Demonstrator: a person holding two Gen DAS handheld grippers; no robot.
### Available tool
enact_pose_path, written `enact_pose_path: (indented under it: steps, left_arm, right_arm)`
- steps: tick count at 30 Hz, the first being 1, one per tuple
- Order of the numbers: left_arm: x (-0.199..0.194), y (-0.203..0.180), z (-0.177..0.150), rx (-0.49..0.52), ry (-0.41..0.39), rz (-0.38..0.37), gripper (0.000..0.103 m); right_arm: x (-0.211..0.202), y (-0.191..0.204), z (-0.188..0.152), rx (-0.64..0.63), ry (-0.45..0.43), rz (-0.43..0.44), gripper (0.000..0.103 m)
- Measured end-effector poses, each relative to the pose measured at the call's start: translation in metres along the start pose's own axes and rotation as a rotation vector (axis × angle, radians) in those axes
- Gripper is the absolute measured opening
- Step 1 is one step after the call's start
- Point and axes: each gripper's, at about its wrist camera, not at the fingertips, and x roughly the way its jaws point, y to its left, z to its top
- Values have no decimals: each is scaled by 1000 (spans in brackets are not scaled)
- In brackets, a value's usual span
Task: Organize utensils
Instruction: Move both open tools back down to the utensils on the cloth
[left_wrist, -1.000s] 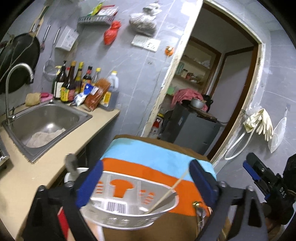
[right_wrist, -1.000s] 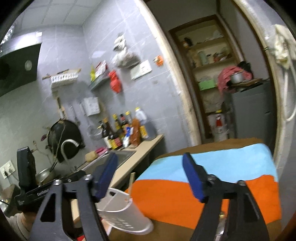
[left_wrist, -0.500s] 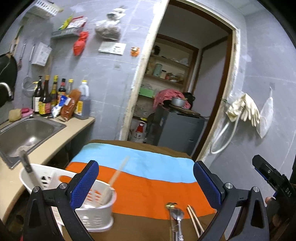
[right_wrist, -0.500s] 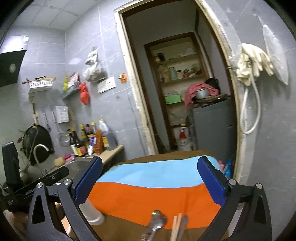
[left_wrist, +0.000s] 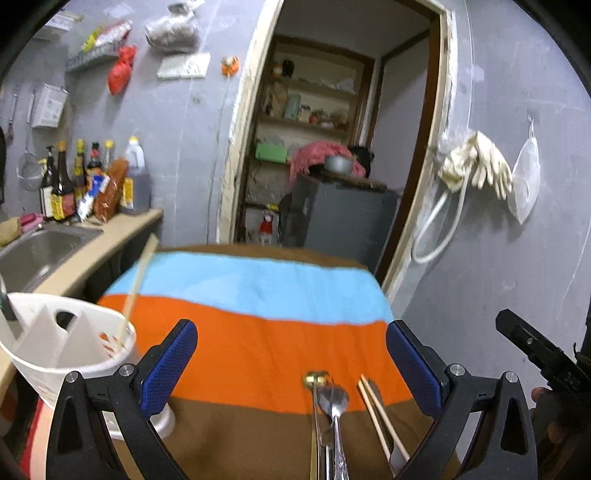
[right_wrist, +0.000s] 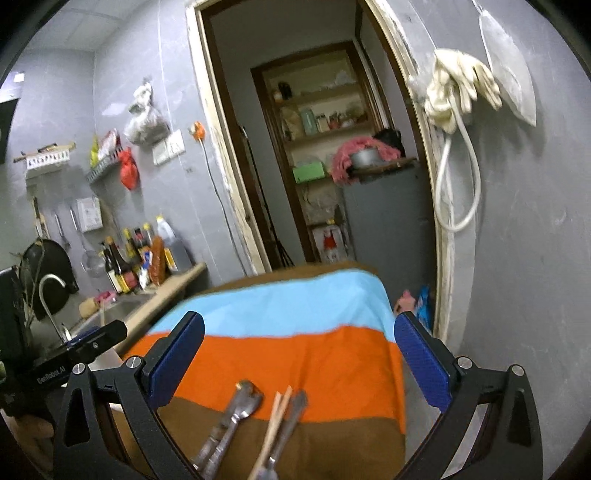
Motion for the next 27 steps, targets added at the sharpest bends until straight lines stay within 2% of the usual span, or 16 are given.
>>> enact_pose_path:
  steps: [3, 8, 10, 12, 13, 17, 21, 24, 27]
  left_arm:
    - [18, 0, -11, 5, 70, -6, 102]
    - [39, 1, -23, 14, 141, -16, 102]
    - [49, 2, -27, 17, 175, -14, 102]
    - [57, 2, -31, 15, 200, -15, 96]
    - [61, 3, -33, 14, 222, -19, 93]
    - [77, 7, -42, -10, 294, -52, 74]
    - [89, 11, -52, -41, 353, -97, 61]
    - [96, 10, -58, -55, 383, -119, 52]
    - [104, 11, -62, -83, 416, -146, 51]
  right_arm:
    - [14, -11, -13, 17, 68, -5, 101]
    - [41, -18, -38, 25, 172, -7, 100]
    - [51, -20, -46, 41, 206, 2, 93]
    - [62, -21, -55, 49, 244, 2, 75]
    - [66, -21, -58, 50, 258, 0, 72]
    - [80, -21, -71, 67, 303, 28, 50]
    - [91, -14, -81, 55, 346, 70, 38]
    - [97, -8, -86, 44, 371, 94, 36]
    - [102, -2, -92, 35, 393, 120, 35]
